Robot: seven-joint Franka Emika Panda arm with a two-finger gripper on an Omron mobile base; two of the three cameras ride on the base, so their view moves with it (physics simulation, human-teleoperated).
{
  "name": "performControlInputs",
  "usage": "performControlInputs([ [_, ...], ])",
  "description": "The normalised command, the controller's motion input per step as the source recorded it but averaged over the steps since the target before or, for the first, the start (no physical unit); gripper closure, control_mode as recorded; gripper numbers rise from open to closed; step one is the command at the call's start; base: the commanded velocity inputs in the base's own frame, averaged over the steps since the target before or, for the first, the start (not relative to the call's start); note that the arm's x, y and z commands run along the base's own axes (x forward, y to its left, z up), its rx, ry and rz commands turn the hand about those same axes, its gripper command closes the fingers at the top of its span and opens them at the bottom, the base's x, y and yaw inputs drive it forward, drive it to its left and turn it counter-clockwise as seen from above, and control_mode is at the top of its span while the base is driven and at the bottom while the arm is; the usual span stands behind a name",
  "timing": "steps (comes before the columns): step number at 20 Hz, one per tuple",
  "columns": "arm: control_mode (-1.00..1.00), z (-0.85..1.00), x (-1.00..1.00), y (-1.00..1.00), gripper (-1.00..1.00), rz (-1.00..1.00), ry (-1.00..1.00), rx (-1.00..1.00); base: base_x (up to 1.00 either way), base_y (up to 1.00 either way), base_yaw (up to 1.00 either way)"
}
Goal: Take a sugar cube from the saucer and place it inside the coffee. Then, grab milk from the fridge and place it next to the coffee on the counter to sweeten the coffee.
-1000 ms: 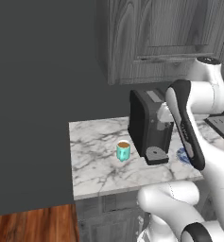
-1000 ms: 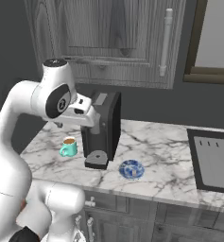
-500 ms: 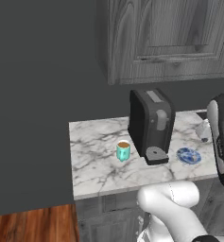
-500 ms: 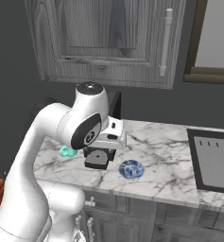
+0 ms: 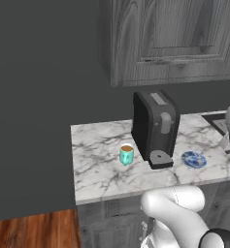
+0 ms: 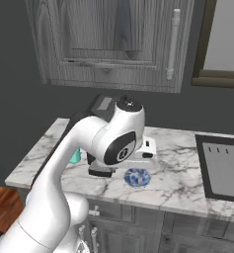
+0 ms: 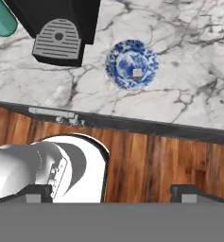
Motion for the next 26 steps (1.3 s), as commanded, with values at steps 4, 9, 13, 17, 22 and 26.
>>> performControlInputs([
  [4,-1.0,-0.55,0.17,0.0,-1.0,0.0,0.05,-0.07,0.0,0.0,0.0],
  [9,-1.0,-0.37,0.41,0.0,-1.0,0.02,0.01,0.0,0.0,0.0,0.0],
  [13,-1.0,-0.36,0.42,0.0,-1.0,0.06,0.0,0.01,0.0,0.0,0.0],
  [17,-1.0,-0.34,0.61,0.0,-1.0,0.09,-0.03,0.0,0.0,0.0,0.0],
  [22,-1.0,-0.28,0.34,-0.1,-1.0,0.12,-0.03,0.0,0.0,0.0,0.0],
  [26,-1.0,-0.42,0.11,-0.18,-1.0,0.1,0.0,0.0,0.0,0.0,0.0],
])
